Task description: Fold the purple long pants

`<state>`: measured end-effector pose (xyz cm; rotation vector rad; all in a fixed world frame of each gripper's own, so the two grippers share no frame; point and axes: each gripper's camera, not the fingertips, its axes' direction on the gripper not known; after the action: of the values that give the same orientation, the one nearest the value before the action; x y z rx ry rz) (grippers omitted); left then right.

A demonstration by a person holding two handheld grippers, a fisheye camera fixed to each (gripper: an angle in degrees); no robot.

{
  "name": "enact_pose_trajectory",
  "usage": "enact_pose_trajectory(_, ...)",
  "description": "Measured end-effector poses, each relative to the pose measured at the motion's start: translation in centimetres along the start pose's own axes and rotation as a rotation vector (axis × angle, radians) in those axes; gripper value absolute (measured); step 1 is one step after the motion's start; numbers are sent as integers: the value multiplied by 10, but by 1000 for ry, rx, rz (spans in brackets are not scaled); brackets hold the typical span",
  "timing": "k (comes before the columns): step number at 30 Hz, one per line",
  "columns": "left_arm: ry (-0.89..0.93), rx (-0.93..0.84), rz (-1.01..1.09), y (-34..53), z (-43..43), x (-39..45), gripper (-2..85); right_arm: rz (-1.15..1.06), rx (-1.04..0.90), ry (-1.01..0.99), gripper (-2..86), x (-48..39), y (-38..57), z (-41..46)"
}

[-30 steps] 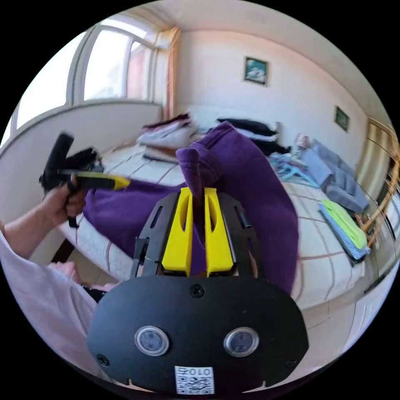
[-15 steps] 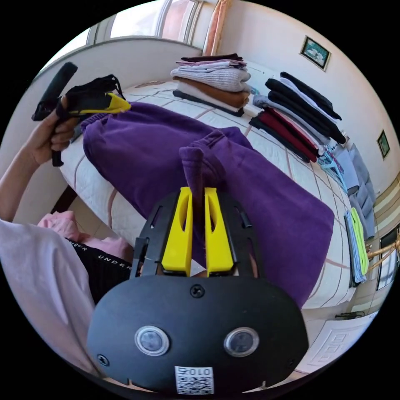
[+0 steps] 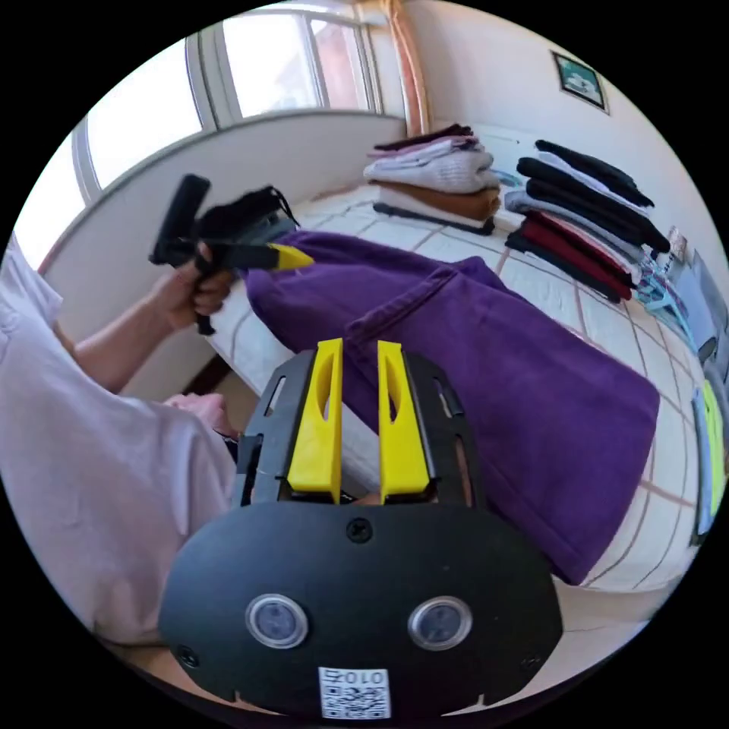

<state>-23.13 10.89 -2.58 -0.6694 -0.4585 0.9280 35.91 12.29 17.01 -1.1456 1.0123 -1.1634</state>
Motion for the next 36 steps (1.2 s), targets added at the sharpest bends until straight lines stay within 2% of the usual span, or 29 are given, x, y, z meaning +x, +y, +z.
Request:
enact_pose_trajectory(2,9,-50,40,-13,15,8,103,119,145,35,74,16,26,-34)
enact_pose_trajectory(5,26,-127,20,-31,41,10,123,379,190,251,80,52,67,-66)
enact_pose_trajectory(8,61,-192,-65,-42,68,0,131,548,203,329,73,81,95,-86)
enact_pose_trajectory(12,74,-214,-87,-52,90,0,129,519,217,354,75,82,92,-86)
enact_pose_trajectory(14,62,-223,-64,-56,96,6,126,543,90,408,91,93,87,-62)
enact_pose_trajectory(16,29,-247,-30,-58,104,13,122,600,-40,380,86,114,93,-41)
enact_pose_trajectory(18,33,-252,-24,-59,107,13,119,652,-3,320,65,128,101,-43)
enact_pose_trajectory(20,31,-256,-23,-60,107,12,116,628,-53,376,39,134,100,-46)
enact_pose_trajectory(26,-8,-268,-65,-51,105,-1,108,569,-100,440,68,111,83,-48)
enact_pose_trajectory(28,42,-221,-70,-43,86,-4,116,571,-91,505,89,96,76,-53)
enact_pose_trajectory(30,4,-179,-35,-34,54,1,124,567,-51,546,106,78,69,-59)
enact_pose_trajectory(33,-194,-74,-9,-6,-26,6,137,479,27,537,116,47,53,-61)
enact_pose_trajectory(36,-425,74,-147,44,-112,-8,148,401,91,422,118,27,35,-53)
